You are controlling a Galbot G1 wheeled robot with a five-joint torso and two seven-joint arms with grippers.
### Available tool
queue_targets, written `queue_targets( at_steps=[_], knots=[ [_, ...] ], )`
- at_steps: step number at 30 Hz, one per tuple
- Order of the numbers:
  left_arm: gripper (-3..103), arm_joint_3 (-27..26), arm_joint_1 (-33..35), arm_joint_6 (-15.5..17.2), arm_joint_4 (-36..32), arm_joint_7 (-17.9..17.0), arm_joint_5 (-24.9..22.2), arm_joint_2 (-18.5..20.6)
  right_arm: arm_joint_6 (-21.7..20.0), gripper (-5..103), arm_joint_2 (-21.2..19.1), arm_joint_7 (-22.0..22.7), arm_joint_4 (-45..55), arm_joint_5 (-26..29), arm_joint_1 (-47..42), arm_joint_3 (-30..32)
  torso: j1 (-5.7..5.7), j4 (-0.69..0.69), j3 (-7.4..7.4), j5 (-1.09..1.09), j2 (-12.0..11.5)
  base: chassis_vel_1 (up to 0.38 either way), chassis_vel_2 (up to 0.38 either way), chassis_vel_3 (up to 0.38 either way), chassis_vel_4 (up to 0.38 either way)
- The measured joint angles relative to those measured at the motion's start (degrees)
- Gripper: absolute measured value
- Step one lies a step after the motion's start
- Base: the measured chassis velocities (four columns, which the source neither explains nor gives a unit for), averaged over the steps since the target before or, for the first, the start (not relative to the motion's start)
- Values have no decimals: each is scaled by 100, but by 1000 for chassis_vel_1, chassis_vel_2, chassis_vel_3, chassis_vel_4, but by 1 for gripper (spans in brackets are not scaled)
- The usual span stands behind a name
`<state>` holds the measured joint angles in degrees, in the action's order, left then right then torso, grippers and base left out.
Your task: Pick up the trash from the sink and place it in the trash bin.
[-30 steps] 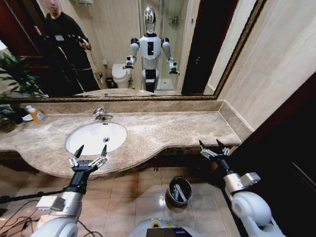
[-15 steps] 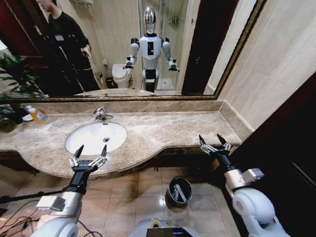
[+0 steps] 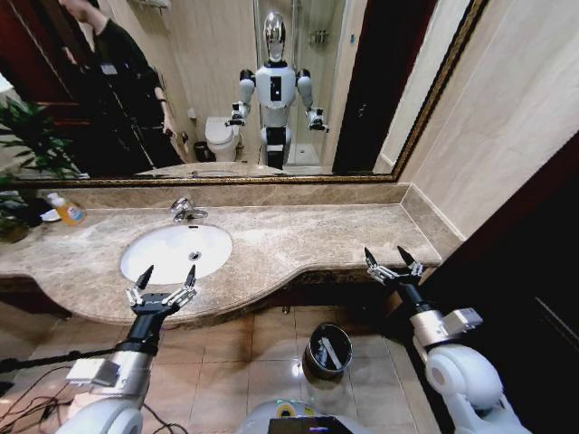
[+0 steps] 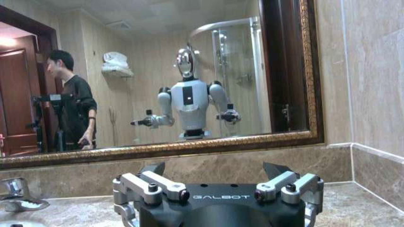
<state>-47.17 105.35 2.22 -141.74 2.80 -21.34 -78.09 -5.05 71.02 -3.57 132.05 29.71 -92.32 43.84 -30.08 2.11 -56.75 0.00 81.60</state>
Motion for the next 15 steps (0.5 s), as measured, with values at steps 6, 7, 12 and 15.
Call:
queue_targets(
  at_steps=[6,7,12,15],
  knots=[
    [100,0,0,0,0,0,0,0,3,100,0,0,-5,-2,1,-3,0,0,0,0,0,0,0,0,0],
    [100,0,0,0,0,0,0,0,3,100,0,0,-5,-2,1,-3,0,0,0,0,0,0,0,0,0],
    [100,0,0,0,0,0,0,0,6,100,0,-1,-7,-3,0,-3,0,0,0,0,0,0,0,0,0],
    [100,0,0,0,0,0,0,0,8,100,0,-1,-9,-3,1,-3,0,0,0,0,0,0,0,0,0]
  ],
)
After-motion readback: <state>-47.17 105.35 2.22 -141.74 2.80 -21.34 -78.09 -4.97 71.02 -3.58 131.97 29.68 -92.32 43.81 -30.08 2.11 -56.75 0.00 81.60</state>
